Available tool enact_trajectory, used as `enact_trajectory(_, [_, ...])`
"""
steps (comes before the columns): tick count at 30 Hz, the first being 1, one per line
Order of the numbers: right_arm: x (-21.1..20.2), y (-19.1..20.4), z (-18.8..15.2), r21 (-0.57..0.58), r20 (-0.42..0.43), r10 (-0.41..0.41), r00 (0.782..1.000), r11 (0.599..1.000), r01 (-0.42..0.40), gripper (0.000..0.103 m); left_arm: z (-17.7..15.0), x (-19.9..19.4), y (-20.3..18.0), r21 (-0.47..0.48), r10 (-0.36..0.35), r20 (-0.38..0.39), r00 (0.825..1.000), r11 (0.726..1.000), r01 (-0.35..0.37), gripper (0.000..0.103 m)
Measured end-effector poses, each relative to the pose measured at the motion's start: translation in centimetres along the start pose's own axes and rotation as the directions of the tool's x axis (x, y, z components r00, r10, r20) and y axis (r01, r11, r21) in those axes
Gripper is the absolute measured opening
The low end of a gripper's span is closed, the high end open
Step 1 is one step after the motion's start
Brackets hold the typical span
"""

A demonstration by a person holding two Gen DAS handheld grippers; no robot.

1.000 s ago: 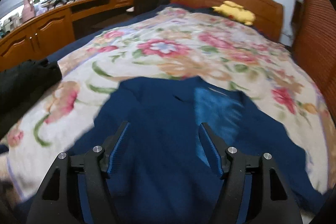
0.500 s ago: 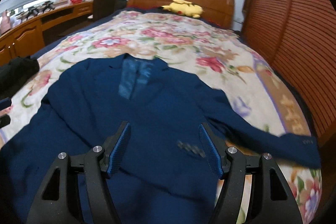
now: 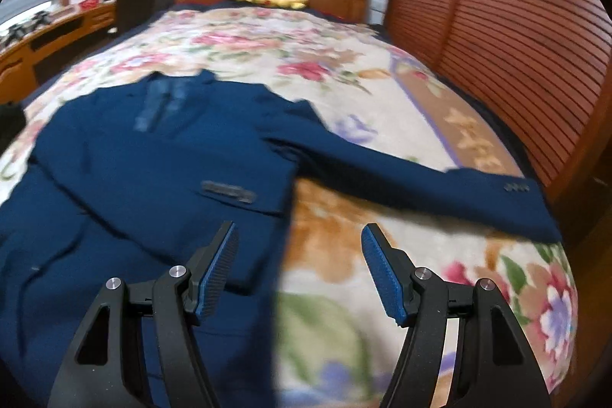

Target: Fold large clothes

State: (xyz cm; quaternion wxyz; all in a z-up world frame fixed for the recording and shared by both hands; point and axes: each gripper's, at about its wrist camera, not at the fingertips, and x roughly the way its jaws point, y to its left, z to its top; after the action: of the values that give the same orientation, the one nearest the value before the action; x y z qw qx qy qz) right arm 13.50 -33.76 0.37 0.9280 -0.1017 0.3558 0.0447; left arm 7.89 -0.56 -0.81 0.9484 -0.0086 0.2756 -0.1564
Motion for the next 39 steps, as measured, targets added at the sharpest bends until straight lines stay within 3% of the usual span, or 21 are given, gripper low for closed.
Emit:
enact_trajectory(10, [2.9, -10.1, -0.8, 0.103, -0.031, -0.141, 0.989, 0.984, 0.144, 0.068, 0.3, 2.2, -1.6, 0.017, -0.011, -0.024, 1.000, 1.000, 0.011, 0.056])
enact_trajectory(20, [4.9, -19.4, -0.7, 0.248, -0.088, -0.254, 0.963, 0.931, 0.268, 0.072, 0.3, 4.2, -2.9, 0.025, -0.018, -0.057, 0.998, 0.999, 0.020, 0.056])
enact_trajectory(29, [6.7, -23.8, -0.1, 0.326, -0.138, -0.289, 0.947, 0.890, 0.319, 0.074, 0.1, 4.8, -2.9, 0.016, -0.016, -0.078, 0.997, 1.000, 0.017, 0.056])
enact_trajectory(31, [7.5, -24.6, -0.2, 0.338, -0.183, -0.306, 0.934, 0.873, 0.352, 0.074, 0.0, 4.9, -2.9, 0.017, -0.016, -0.081, 0.997, 1.000, 0.017, 0.056])
enact_trajectory(32, [8.2, -25.2, -0.5, 0.343, -0.236, -0.332, 0.913, 0.851, 0.398, 0.074, 0.0, 4.8, -2.9, 0.017, -0.016, -0.082, 0.997, 1.000, 0.018, 0.056])
enact_trajectory(33, [8.6, -25.7, -0.7, 0.358, -0.259, -0.330, 0.908, 0.840, 0.408, 0.074, 0.0, 4.8, -2.9, 0.017, -0.017, -0.082, 0.996, 1.000, 0.018, 0.056])
enact_trajectory(39, [9.1, -26.0, -1.2, 0.357, -0.298, -0.325, 0.898, 0.834, 0.420, 0.075, 0.0, 4.9, -2.9, 0.017, -0.017, -0.082, 0.997, 1.000, 0.018, 0.056])
